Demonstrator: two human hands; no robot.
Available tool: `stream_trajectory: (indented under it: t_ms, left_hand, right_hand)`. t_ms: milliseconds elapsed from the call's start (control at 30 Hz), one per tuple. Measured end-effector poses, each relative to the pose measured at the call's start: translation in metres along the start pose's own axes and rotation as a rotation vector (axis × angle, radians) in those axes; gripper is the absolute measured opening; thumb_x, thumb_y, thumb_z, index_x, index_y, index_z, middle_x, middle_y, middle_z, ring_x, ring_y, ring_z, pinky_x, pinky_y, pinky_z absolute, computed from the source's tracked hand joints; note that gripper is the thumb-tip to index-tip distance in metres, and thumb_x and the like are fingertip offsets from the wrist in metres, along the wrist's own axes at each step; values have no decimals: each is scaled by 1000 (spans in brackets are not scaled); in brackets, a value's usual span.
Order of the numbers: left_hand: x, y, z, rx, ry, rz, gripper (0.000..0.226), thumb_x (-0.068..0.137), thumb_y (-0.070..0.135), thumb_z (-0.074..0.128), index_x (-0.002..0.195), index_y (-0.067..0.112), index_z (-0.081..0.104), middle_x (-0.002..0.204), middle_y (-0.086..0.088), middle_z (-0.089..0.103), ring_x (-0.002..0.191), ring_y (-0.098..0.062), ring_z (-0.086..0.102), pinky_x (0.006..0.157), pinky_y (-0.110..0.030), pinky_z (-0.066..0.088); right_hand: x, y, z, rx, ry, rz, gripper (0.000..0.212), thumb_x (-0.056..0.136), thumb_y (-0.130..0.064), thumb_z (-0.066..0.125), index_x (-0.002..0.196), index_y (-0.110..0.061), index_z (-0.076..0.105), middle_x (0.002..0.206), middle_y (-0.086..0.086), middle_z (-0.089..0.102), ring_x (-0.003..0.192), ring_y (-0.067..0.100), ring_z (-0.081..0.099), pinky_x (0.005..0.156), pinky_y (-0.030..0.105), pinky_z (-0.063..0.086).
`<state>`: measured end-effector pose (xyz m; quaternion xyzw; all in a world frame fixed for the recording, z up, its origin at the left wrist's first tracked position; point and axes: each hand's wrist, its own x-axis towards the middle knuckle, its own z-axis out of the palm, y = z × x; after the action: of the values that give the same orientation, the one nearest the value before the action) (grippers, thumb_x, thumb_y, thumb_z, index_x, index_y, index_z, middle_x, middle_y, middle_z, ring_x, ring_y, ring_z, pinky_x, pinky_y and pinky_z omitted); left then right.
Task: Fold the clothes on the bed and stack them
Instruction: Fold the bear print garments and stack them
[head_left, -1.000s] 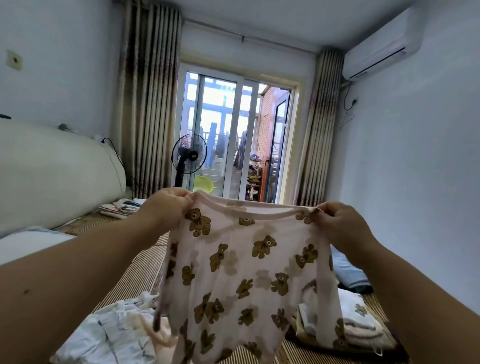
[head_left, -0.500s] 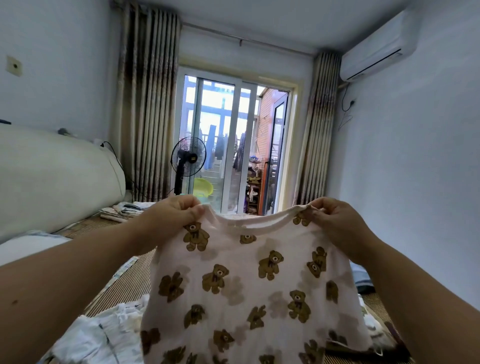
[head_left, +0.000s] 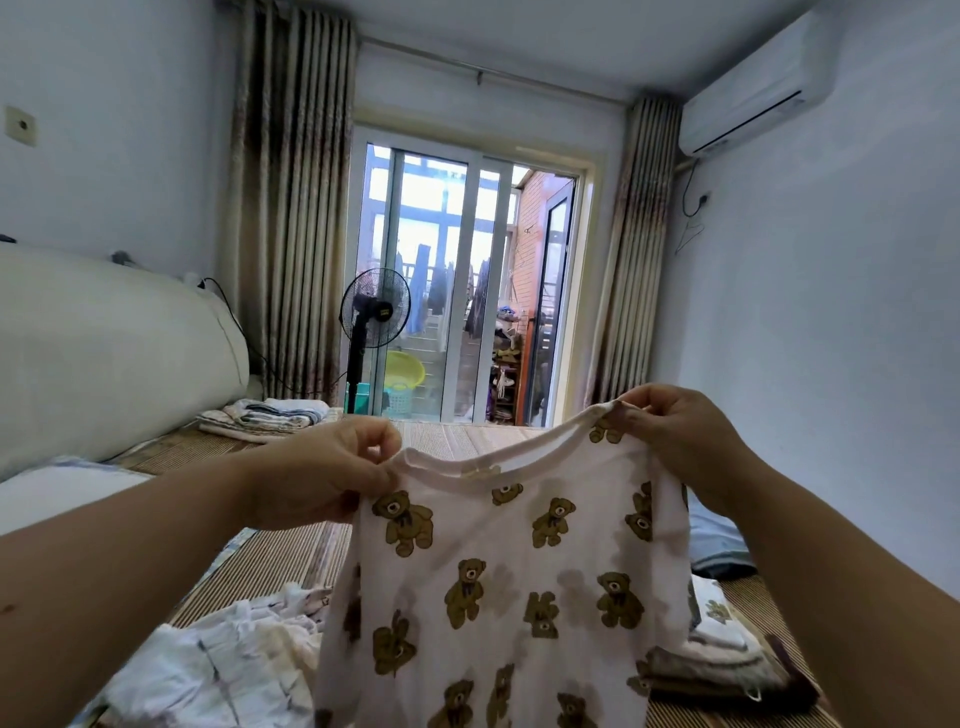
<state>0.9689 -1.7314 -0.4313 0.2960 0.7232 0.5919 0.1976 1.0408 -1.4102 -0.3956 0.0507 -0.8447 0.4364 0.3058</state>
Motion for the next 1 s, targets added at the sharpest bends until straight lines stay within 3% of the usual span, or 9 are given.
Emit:
stream_trajectory:
  t_ms: [100,200,267,367,533,667,733,833,1000]
  left_hand:
    - [0,-5,-4,172,-2,-163,34,83,5,66,115,17,60,109,-17,65,88,-28,63,71,-31,55]
    - [-5,-7,-3,494,4,-250,19,88,23,65,102,11,67,89,-6,66,64,-10,50,55,-19,40]
    - [-5,-12,-6,419,94,-181,27,84,29,66,97,6,63,87,-10,65,66,-13,50,60,-22,42]
    - [-7,-18,-12,185,210,-64,44,78,39,64,106,5,60,101,-20,69,90,-32,65,86,-42,54]
    - [-14,-7,-19,168,98,-143,50,72,36,72,113,12,58,98,-15,72,92,-31,70,69,-34,59]
    - [-19,-2,-28,99,-58,-151,67,57,36,90,110,4,65,109,-23,68,99,-38,67,71,-36,59]
    - [-12,-11,-29,-1,-66,-106,62,60,32,89,112,6,66,114,-23,66,105,-39,65,77,-38,58]
    - [11,-36,-24,-67,100,-140,44,76,29,71,116,12,63,112,-17,69,103,-33,67,78,-41,58]
    - [59,-107,-20,269,296,-342,20,89,36,61,99,21,68,86,-5,75,80,-22,73,61,-30,58]
  right_hand:
    - [0,2,-3,-27,-6,-2,16,86,-32,68,83,-16,71,79,6,64,73,19,58,61,27,46]
    - [-2,4,-4,-66,-45,11,11,84,-31,70,81,-21,71,82,6,67,76,20,60,62,25,48]
    - [-4,7,-4,-93,-56,4,8,82,-29,72,79,-22,72,81,6,68,76,19,61,63,25,48]
    - [-7,11,-8,-99,-56,5,9,78,-29,75,75,-21,73,78,4,69,77,20,62,67,29,51]
    - [-16,6,-26,-7,-251,89,24,59,-42,75,70,-19,74,70,-1,69,60,11,66,52,18,51]
    - [-17,9,-35,100,-344,103,21,58,-44,70,65,-24,73,71,0,70,58,13,67,50,22,52]
    - [-14,16,-30,138,-351,116,20,59,-44,70,65,-25,73,71,1,70,58,14,66,50,23,53]
    - [-5,40,-8,53,-338,161,20,65,-43,70,70,-24,74,74,2,71,62,14,69,52,22,53]
    - [21,129,66,-290,-360,245,12,85,-37,68,81,-26,69,83,0,66,77,17,64,58,24,50]
